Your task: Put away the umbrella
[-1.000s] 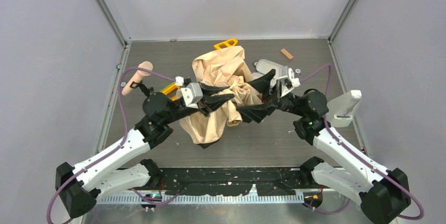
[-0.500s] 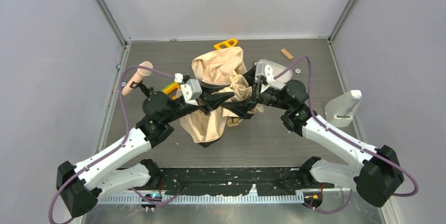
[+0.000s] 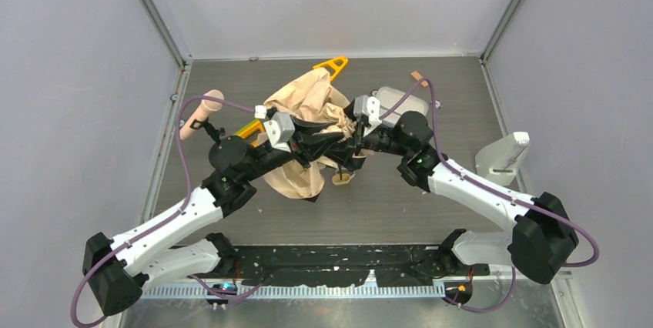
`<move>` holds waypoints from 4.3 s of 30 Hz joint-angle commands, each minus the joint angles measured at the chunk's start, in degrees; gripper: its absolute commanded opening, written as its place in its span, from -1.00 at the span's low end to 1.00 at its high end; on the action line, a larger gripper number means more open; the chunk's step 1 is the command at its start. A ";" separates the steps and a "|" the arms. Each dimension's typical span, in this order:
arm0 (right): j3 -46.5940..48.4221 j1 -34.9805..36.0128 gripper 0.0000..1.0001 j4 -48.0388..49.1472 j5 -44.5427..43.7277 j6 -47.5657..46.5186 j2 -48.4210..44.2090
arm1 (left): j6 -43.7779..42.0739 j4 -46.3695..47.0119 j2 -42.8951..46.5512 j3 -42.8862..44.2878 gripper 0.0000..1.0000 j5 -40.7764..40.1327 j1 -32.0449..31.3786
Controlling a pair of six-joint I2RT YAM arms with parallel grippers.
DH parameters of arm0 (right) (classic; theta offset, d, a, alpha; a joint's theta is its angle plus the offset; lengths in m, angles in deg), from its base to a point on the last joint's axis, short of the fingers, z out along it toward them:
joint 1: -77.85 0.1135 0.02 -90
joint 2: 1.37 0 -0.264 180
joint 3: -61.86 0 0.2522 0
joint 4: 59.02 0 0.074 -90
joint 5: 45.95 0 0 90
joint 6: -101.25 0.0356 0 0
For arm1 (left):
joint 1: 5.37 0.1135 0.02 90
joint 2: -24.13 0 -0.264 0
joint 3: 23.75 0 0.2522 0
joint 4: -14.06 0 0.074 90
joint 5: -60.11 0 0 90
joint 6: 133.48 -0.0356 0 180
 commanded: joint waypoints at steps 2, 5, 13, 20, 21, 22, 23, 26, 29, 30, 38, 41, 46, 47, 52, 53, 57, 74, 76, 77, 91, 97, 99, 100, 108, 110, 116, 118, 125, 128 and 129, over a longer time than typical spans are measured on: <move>-5.05 0.50 -0.07 1.59 -9.87 0.34 0.13 | 4.98 -6.13 0.36 -2.86 -1.00 2.47 -2.62; -7.44 0.22 -0.68 1.71 -11.78 0.36 -3.16 | 3.39 -12.02 3.22 -1.43 -0.21 0.53 -2.45; -12.51 -1.99 -0.88 0.35 -11.98 0.33 -9.53 | -1.71 -34.38 13.55 4.11 0.99 1.50 1.96; -14.00 -2.80 -0.88 -0.12 -8.18 2.00 -11.55 | -9.88 -51.85 20.53 10.73 0.99 4.39 8.24; -14.02 -2.82 -0.88 -0.21 -7.76 2.06 -11.60 | -10.40 -52.88 21.08 11.34 0.99 4.76 9.69; -14.10 -2.84 -0.88 -0.18 -6.98 2.26 -11.64 | -10.60 -53.21 21.52 11.73 0.99 5.28 11.19; -14.13 -2.89 -0.88 -0.18 -6.59 2.36 -11.60 | -10.58 -53.03 21.90 11.78 0.99 6.50 12.62; -14.01 -2.91 -0.88 0.22 -4.28 3.21 -11.36 | -9.78 -50.70 22.13 10.60 0.99 8.49 15.42; -13.89 -2.89 -0.88 0.89 -2.40 4.09 -11.25 | -8.97 -45.38 21.55 7.71 0.99 8.97 15.71; -13.88 -2.91 -0.88 0.94 -1.56 4.20 -11.23 | -8.82 -43.31 21.09 6.61 0.99 8.88 15.75; -13.44 -2.85 -0.88 1.03 3.71 5.10 -10.88 | -3.45 -21.44 14.63 0.67 0.99 9.56 15.76; -12.89 -2.88 -0.88 -0.32 5.63 4.93 -10.71 | -0.79 -13.42 11.76 -0.06 0.99 11.41 15.79; -12.37 -2.90 -0.88 -1.86 6.74 4.62 -10.16 | 7.36 -0.48 6.06 -0.94 0.99 15.92 15.57; -12.09 -2.92 -0.88 -2.02 6.79 4.51 -10.07 | 8.69 1.65 4.74 -0.99 0.99 16.65 15.29; -10.94 -2.87 -0.88 -4.11 7.04 3.35 -9.02 | 11.04 7.22 0.76 -1.69 0.99 16.89 11.43; -10.87 -2.90 -0.88 -4.24 7.06 3.17 -8.93 | 11.59 8.27 0.25 -1.92 0.99 16.93 10.69; -10.34 -2.86 -0.88 -4.80 7.07 2.66 -8.44 | 15.26 14.97 -1.30 -3.37 0.99 16.92 9.28; -9.33 -2.91 -0.88 -7.19 6.84 1.19 -7.30 | 18.89 13.57 -1.66 -1.48 0.99 28.18 7.61; -9.12 -2.92 -0.88 -7.64 6.88 1.09 -7.15 | 18.94 13.44 -1.53 -1.91 0.99 27.66 7.54; -9.01 -2.91 -0.88 -8.00 6.86 1.05 -7.06 | 18.91 13.63 -1.66 -2.11 0.99 27.21 7.49; -8.59 -2.77 -0.88 -12.08 6.65 -1.74 -7.16 | 18.52 18.93 -7.11 -1.71 0.99 11.35 5.98; -7.64 -1.52 -0.88 -16.37 6.03 -4.88 -7.42 | 18.60 17.60 -10.73 0.40 0.99 8.37 4.94; -7.04 -1.10 -0.88 -18.00 5.71 -5.94 -7.10 | 18.69 17.61 -11.91 0.93 0.99 8.85 3.89; -6.98 -0.98 -0.88 -18.37 5.68 -6.14 -6.96 | 18.60 17.53 -12.29 0.97 0.99 9.04 3.44; -5.84 -0.95 -0.88 -20.57 4.89 -7.10 -6.91 | 17.61 13.12 -13.24 1.37 -0.08 10.48 2.49; -5.69 -0.94 -0.81 -21.29 3.68 -7.08 -7.28 | 16.27 11.01 -12.79 1.43 -0.45 10.87 2.28; -7.94 -0.94 0.14 -21.40 -0.27 -4.33 -11.14 | 10.97 4.42 -8.58 -1.34 -1.00 8.26 2.25; -9.13 -1.01 0.50 -21.04 -0.99 -3.13 -12.91 | 10.14 3.62 -7.24 -2.29 -1.00 7.09 2.26; -11.83 -1.17 0.90 -20.26 -3.42 3.63 -19.92 | 10.49 4.83 -4.88 -5.75 -1.00 1.82 2.20; -11.90 -1.23 0.90 -20.39 -4.15 7.06 -22.67 | 11.54 5.76 -4.64 -6.52 -1.00 -1.24 2.11; -11.75 -1.20 0.90 -20.11 -4.13 7.71 -23.01 | 11.78 5.80 -4.65 -6.48 -1.00 -2.19 1.96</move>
